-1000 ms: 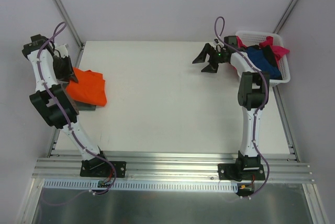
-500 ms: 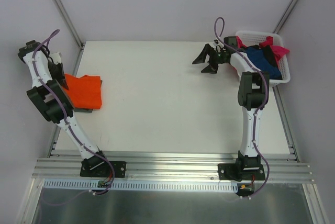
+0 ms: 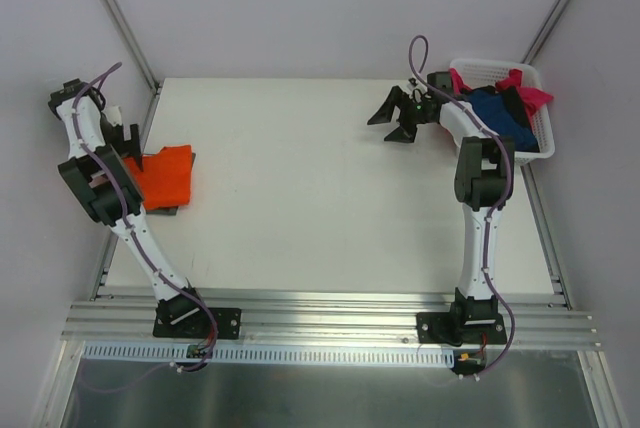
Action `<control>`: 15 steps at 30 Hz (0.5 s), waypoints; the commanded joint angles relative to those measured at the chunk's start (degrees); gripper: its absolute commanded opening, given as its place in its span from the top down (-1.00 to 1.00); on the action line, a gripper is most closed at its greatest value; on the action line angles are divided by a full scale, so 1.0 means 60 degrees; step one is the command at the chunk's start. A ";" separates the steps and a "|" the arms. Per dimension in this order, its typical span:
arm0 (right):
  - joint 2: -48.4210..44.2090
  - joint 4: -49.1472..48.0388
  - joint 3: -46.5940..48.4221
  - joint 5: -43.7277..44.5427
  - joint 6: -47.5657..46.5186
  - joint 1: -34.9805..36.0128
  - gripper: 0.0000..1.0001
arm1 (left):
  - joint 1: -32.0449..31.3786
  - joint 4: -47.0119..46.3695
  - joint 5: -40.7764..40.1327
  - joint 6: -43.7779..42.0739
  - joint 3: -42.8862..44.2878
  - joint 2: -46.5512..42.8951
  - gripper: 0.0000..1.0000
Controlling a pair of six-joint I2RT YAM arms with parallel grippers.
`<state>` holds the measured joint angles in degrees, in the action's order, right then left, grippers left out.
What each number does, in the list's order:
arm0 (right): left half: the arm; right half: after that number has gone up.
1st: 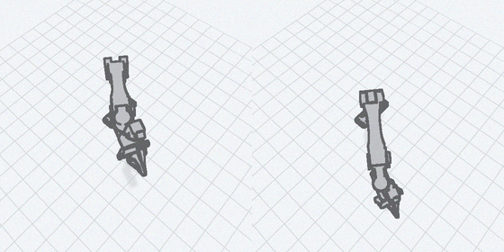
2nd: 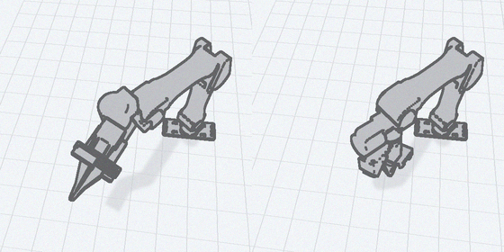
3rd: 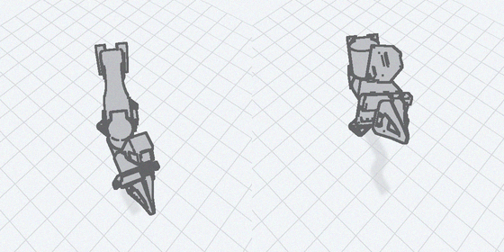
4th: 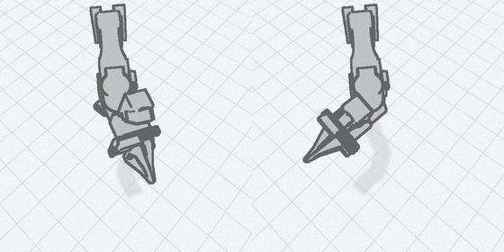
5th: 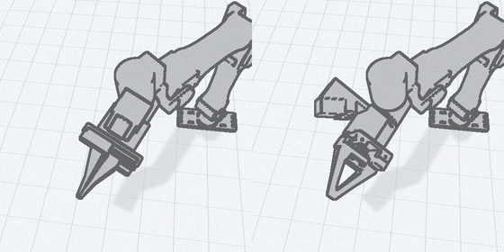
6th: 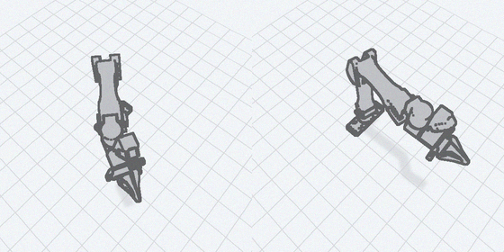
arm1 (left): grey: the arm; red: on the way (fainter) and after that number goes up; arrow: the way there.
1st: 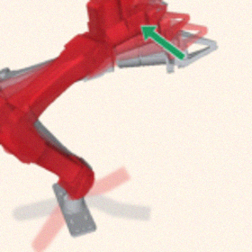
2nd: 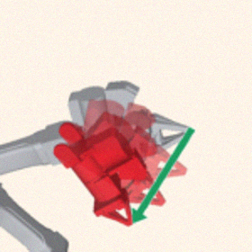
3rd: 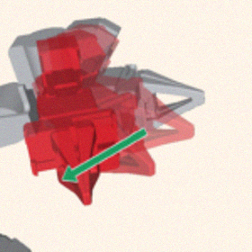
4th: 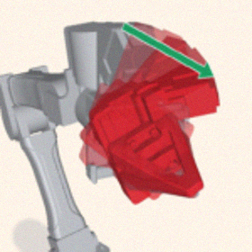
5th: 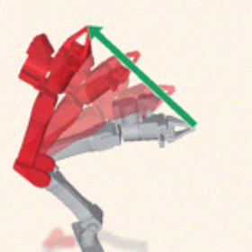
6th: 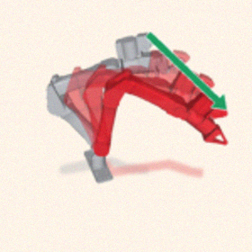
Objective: Fold and stack the t-shirts
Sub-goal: Put the neatly folded tshirt into the corner of the board with the left arm
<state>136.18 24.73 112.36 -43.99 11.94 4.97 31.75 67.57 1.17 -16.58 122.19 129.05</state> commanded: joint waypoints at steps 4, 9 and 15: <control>-0.0958 0.0009 0.0039 0.0109 -0.0262 0.0036 -0.93 | -0.0734 -0.0290 -0.0591 0.0156 0.0873 -0.0430 -0.98; -0.1353 0.0857 0.0272 0.1320 -0.1402 0.0036 -0.93 | -0.1993 -0.0538 -0.0605 0.0432 0.1723 -0.1044 -0.98; -0.2451 0.2248 0.0361 0.4654 -0.2810 0.0065 -0.93 | -0.4087 -0.1256 -0.0812 0.1456 0.2603 -0.2024 -0.98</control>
<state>130.02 32.29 112.16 -30.13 1.56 5.08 12.32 61.87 -3.53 -12.32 133.86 125.08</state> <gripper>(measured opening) 0.969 0.990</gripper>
